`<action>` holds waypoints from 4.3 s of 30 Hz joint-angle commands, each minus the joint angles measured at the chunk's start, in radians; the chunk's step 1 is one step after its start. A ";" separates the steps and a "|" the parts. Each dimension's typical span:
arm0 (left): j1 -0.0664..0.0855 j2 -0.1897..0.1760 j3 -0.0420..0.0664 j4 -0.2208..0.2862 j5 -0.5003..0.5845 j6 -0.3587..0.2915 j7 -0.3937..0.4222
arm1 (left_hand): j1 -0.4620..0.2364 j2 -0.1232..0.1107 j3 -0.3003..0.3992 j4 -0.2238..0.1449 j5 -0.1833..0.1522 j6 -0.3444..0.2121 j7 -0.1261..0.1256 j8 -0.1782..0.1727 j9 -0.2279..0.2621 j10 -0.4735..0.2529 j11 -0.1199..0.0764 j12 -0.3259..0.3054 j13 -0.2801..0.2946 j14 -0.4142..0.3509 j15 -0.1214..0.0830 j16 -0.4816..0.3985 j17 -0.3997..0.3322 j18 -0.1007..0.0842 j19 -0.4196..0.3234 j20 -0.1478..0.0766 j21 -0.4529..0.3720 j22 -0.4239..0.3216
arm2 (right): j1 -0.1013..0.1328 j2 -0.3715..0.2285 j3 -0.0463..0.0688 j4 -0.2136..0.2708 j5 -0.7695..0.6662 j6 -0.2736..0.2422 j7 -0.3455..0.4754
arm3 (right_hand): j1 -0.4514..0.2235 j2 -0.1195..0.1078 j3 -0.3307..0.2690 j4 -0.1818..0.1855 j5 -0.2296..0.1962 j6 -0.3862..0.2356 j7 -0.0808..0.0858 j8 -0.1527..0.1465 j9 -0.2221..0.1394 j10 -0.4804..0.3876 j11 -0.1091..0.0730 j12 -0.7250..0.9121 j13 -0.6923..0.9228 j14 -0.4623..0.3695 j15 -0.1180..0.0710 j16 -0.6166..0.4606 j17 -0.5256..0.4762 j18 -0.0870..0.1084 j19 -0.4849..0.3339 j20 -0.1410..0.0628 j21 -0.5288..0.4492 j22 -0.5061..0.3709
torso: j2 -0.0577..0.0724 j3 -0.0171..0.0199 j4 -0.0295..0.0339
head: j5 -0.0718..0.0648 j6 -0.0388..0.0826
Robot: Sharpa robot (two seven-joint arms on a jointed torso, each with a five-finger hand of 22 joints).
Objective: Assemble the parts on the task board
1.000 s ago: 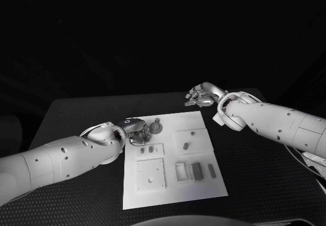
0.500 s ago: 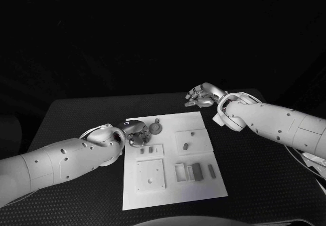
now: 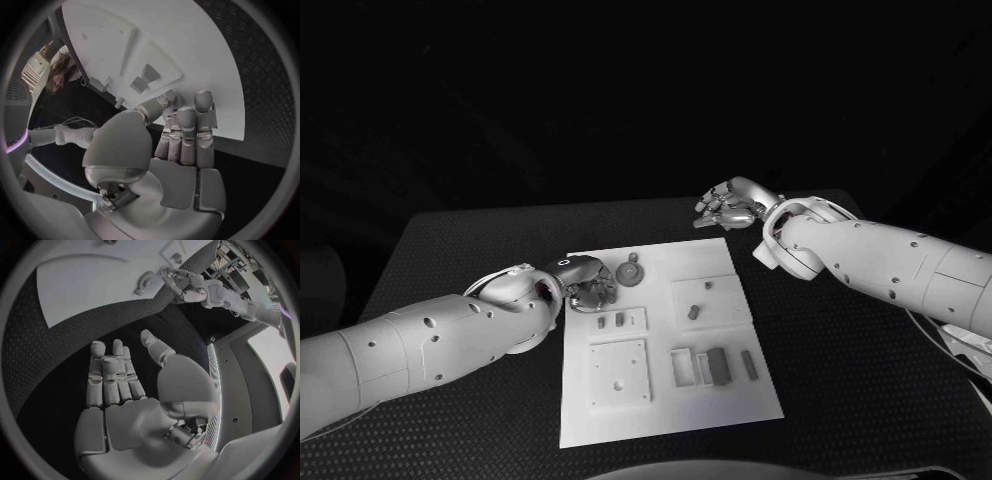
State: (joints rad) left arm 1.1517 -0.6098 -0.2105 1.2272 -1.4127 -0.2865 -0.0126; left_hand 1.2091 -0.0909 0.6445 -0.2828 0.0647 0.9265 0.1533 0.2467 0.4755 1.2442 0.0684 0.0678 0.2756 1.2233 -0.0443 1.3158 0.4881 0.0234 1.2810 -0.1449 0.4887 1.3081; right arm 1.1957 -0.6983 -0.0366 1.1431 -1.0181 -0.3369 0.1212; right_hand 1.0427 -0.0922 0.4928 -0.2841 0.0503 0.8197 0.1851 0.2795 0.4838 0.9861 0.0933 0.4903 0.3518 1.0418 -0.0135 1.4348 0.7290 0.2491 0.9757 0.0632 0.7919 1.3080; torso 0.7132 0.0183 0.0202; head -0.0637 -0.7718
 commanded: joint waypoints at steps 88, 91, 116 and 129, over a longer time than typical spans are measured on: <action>0.049 -0.131 0.044 0.013 1.016 -0.012 0.183 | -0.067 -0.015 -0.042 0.008 0.000 -0.035 0.015 0.060 0.009 -0.094 0.062 -0.001 -0.010 -0.255 0.117 -0.620 -0.142 0.004 -0.297 0.118 -0.412 -0.244 | -0.124 -0.061 -0.052 0.178 -0.870 0.143 -0.178 | 0.138 0.033 0.166 -0.007 0.000 0.194 -0.068 0.077 0.018 0.284 -0.047 -0.232 -0.129 0.153 -0.049 0.004 -0.033 0.013 0.110 -0.038 -0.006 0.016 | 0.000 -0.0007 0.0000 | -0.009 0.000; 0.049 -0.131 0.044 0.013 1.016 -0.013 0.182 | -0.067 -0.015 -0.043 0.008 0.000 -0.036 0.016 0.059 0.009 -0.095 0.063 -0.001 -0.010 -0.255 0.117 -0.622 -0.140 0.004 -0.296 0.118 -0.412 -0.245 | -0.124 -0.059 -0.052 0.178 -0.881 0.139 -0.190 | 0.138 0.032 0.167 -0.007 0.000 0.195 -0.068 0.077 0.018 0.285 -0.047 -0.233 -0.129 0.154 -0.049 0.004 -0.033 0.013 0.111 -0.039 -0.006 0.016 | 0.000 -0.0005 -0.0001 | -0.010 0.000; 0.049 -0.127 0.044 0.012 1.016 -0.016 0.185 | -0.069 -0.015 -0.044 0.011 0.000 -0.039 0.017 0.059 0.007 -0.100 0.065 0.000 -0.012 -0.254 0.118 -0.628 -0.131 0.004 -0.294 0.119 -0.415 -0.248 | -0.123 -0.087 -0.049 0.225 -0.885 0.091 -0.206 | 0.134 0.032 0.173 -0.006 0.000 0.207 -0.073 0.083 0.023 0.304 -0.053 -0.237 -0.128 0.162 -0.055 0.003 -0.030 0.013 0.119 -0.041 -0.009 0.016 | 0.000 -0.0016 0.0003 | -0.015 0.004; 0.048 -0.126 0.044 0.009 1.016 -0.012 0.186 | -0.070 -0.014 -0.044 0.012 0.001 -0.039 0.017 0.059 0.007 -0.100 0.064 0.001 -0.012 -0.253 0.117 -0.630 -0.129 0.005 -0.293 0.119 -0.416 -0.248 | -0.105 -0.105 -0.036 0.260 -0.815 0.078 -0.188 | 0.133 0.029 0.174 -0.006 0.000 0.211 -0.075 0.085 0.026 0.311 -0.055 -0.238 -0.128 0.164 -0.057 0.002 -0.028 0.013 0.123 -0.043 -0.010 0.015 | 0.000 -0.0002 -0.0006 | -0.015 0.006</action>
State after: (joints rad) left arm 1.1982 -0.7383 -0.1676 1.2357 -0.4029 -0.3031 0.1642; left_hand 1.1472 -0.1027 0.6047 -0.2706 0.0647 0.8960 0.1689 0.3012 0.4837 1.1486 0.1323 0.0720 0.2649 0.9629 0.0734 0.6922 0.3584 0.0224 0.9794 -0.0251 0.0782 1.0611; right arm 1.0895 -0.8033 -0.0736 1.3981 -1.8717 -0.2663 -0.0814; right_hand 1.1757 -0.0644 0.6626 -0.2912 0.0463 1.0228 0.1112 0.3618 0.5064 1.2904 0.0391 0.2542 0.2251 1.2047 -0.0660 1.4384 0.6989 0.2484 1.0972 0.0266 0.7881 1.3080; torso 0.7132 0.0170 0.0200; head -0.0794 -0.7661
